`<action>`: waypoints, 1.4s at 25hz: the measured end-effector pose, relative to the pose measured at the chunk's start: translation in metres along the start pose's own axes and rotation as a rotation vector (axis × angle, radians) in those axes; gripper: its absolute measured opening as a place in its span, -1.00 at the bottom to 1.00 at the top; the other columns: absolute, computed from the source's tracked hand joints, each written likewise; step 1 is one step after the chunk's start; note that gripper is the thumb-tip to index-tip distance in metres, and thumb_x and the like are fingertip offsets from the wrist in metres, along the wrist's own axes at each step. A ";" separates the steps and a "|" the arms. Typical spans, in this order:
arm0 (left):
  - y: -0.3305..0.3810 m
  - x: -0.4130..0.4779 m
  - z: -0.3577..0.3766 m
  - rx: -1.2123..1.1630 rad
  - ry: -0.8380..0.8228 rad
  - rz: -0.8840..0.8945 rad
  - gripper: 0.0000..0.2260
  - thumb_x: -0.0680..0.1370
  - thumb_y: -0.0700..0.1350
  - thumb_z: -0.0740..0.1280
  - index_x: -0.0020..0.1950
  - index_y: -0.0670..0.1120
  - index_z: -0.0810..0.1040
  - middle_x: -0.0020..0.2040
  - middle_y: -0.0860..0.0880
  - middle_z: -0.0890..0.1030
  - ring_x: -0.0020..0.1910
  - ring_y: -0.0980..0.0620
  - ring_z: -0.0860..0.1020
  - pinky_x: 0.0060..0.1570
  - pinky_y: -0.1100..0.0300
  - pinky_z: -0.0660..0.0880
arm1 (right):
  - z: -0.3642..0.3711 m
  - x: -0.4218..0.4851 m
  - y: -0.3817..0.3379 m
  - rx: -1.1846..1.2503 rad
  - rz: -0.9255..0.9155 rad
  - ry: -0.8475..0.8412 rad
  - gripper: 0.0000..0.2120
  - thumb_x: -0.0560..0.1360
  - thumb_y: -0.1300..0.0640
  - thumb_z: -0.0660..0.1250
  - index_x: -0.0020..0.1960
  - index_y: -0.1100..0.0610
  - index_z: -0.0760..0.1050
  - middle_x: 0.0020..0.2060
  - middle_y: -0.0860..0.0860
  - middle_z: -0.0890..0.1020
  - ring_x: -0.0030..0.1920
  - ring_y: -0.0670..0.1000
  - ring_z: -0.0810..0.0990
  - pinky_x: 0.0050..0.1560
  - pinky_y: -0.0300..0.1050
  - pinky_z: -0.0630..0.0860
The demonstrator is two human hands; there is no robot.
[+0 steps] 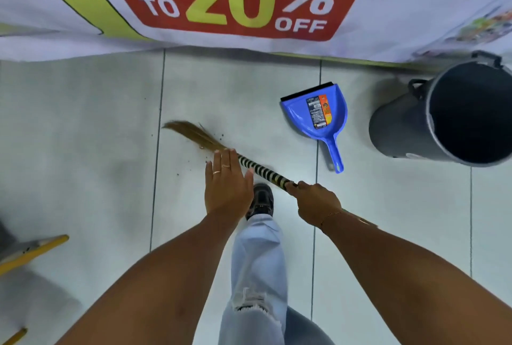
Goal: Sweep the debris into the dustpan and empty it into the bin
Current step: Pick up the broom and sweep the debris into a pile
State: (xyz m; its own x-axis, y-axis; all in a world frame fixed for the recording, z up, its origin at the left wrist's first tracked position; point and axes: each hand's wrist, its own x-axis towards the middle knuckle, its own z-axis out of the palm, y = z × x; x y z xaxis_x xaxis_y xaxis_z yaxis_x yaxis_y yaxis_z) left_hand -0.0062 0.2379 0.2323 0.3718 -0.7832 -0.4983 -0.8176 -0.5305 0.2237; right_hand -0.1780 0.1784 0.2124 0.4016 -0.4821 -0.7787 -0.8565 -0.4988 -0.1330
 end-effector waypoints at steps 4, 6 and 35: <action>0.002 -0.064 0.014 0.008 0.045 0.018 -0.47 0.59 0.03 0.07 0.45 -0.27 0.16 0.46 -0.25 0.29 0.49 -0.20 0.19 0.47 -0.10 0.12 | 0.036 -0.055 -0.016 0.238 0.027 0.154 -0.39 0.49 0.27 0.17 0.51 0.02 0.15 0.13 0.20 0.57 0.09 0.25 0.53 -0.02 0.03 0.50; 0.002 -0.105 0.020 0.001 0.040 0.027 -0.47 0.59 0.04 0.05 0.44 -0.28 0.18 0.44 -0.27 0.32 0.47 -0.22 0.21 0.45 -0.12 0.15 | 0.038 -0.074 -0.022 0.363 0.084 0.167 -0.36 0.47 0.26 0.21 0.52 0.09 0.12 0.12 0.27 0.58 0.13 0.28 0.53 0.09 0.04 0.48; -0.160 -0.217 0.004 0.049 0.026 0.119 -0.47 0.61 0.03 0.04 0.48 -0.24 0.08 0.51 -0.21 0.20 0.52 -0.16 0.07 0.51 -0.04 0.03 | 0.188 -0.167 -0.204 0.847 0.672 0.098 -0.57 0.61 0.17 0.04 0.48 0.17 0.20 0.25 0.21 0.52 0.22 0.20 0.51 0.14 -0.01 0.47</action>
State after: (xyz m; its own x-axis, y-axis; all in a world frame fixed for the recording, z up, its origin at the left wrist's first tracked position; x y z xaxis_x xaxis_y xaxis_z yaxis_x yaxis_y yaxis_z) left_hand 0.0422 0.4944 0.3016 0.2821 -0.8480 -0.4487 -0.8768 -0.4177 0.2382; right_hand -0.1312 0.4962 0.2538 -0.2409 -0.5451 -0.8030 -0.8417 0.5293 -0.1068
